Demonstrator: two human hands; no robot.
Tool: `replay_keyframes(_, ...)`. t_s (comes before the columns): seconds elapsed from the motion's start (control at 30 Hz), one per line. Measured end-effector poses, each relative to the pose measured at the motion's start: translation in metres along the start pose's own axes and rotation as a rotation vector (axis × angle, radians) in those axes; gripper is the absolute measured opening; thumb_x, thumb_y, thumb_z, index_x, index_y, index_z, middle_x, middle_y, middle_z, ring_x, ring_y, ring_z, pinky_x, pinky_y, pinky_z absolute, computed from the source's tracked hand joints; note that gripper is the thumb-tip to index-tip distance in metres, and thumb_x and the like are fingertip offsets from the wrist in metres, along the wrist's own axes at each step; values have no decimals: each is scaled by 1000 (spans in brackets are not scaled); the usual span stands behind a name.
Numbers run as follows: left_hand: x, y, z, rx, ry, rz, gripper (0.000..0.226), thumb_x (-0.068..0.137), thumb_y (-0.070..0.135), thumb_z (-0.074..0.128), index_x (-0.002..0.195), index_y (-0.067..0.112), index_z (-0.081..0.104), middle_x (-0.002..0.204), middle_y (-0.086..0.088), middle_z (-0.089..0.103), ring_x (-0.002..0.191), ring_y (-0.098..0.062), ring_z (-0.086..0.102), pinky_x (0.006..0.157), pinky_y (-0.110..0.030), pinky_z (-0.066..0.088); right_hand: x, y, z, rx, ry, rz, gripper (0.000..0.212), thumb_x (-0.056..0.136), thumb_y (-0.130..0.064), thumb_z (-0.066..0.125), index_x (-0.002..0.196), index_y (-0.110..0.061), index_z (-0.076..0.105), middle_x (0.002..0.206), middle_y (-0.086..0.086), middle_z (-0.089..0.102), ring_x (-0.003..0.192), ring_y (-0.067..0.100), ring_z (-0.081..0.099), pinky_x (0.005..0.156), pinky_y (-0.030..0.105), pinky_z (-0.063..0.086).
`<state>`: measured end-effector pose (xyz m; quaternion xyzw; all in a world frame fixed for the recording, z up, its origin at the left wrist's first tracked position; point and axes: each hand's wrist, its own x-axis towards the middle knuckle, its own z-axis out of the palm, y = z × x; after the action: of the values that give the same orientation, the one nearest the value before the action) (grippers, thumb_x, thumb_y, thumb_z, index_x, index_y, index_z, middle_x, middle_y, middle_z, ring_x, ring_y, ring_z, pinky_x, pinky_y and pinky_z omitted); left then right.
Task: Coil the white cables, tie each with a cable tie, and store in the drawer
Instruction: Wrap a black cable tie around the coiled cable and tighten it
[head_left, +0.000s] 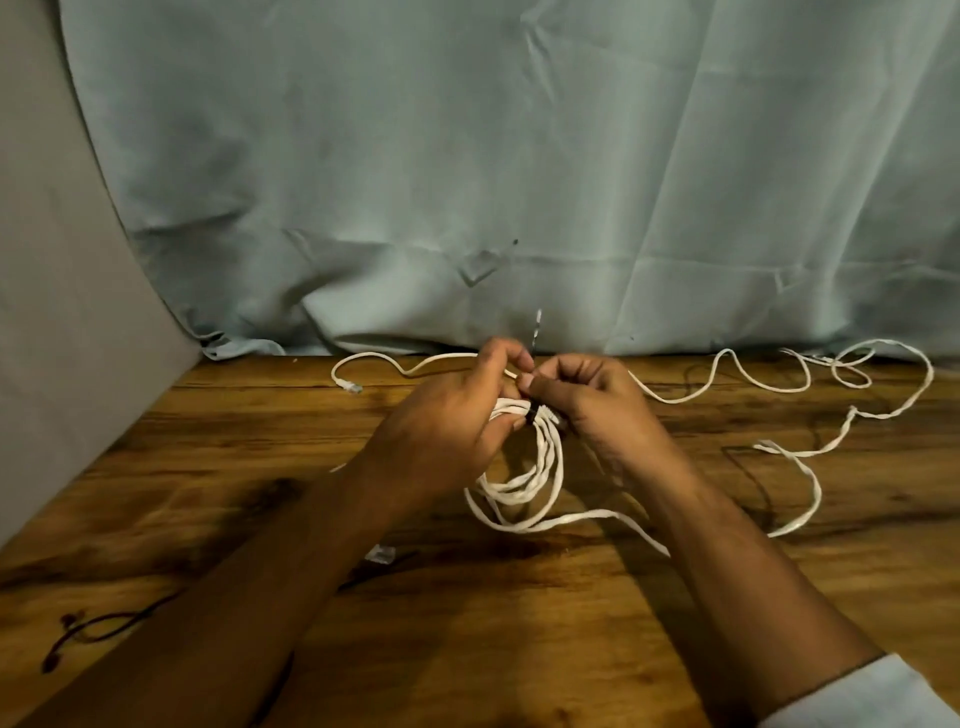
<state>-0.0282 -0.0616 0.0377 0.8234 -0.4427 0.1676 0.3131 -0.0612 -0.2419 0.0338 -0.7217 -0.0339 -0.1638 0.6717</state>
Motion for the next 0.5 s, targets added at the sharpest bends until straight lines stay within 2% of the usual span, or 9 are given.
replay_keyframes(0.07,0,-3,3,14,-16,30,35,96,28,63,126,36,45,103,8,71,94,-15,66,80,-41,52,1,0,-2,29,-5,99,15,91,-6,72,77,-1,69,68,18,62,50,16,51,46,23,38)
replay_keyframes(0.13,-1,-5,6,-9,-1,46,30,96,31,61,124,37,53,111,13,70,102,-11,65,85,-40,53,3,1,-4,30,20,198,9,89,-4,71,80,-4,71,66,14,64,50,17,53,48,23,39)
replay_keyframes(0.2,1,-10,7,-34,28,62,28,95,32,59,122,32,63,116,15,71,107,-7,65,91,-36,52,4,4,-4,51,39,275,2,87,-4,70,89,-4,71,67,11,65,54,19,55,53,26,40)
replay_keyframes(0.27,3,-12,7,-29,37,84,25,95,29,60,118,27,69,115,14,73,106,-4,64,91,-28,50,3,7,-3,69,9,321,5,87,-5,70,92,-4,71,66,9,65,53,18,56,55,27,40)
replay_keyframes(0.3,3,-13,6,-28,32,86,23,96,27,62,117,26,71,114,14,73,104,-2,64,89,-23,48,2,7,-2,49,-11,324,4,89,-7,70,86,-7,73,64,8,65,52,17,56,54,27,41)
replay_keyframes(0.33,4,-14,6,-30,23,82,23,95,27,62,116,26,71,113,13,73,103,-1,63,88,-21,48,1,6,-1,18,-17,305,16,92,-11,71,76,-12,74,62,5,65,51,15,57,52,25,42)
replay_keyframes(0.4,5,-18,4,-29,19,62,23,94,29,60,114,25,71,110,13,71,101,-2,63,87,-26,48,-2,0,0,-15,-18,227,30,99,-23,68,70,-16,73,60,1,65,50,12,58,48,22,45)
replay_keyframes(0.47,6,-24,1,-33,45,19,22,92,31,59,110,26,70,108,13,67,99,-2,60,84,-27,46,-4,-6,0,9,-75,116,15,97,-25,71,93,-11,71,69,3,67,56,11,61,50,24,50)
replay_keyframes(0.5,6,-28,-1,-39,64,-11,20,92,30,61,109,26,70,108,12,65,99,-2,59,83,-26,45,-4,-7,-1,9,-109,61,17,92,-17,76,104,-8,67,77,5,67,61,11,62,55,25,53)
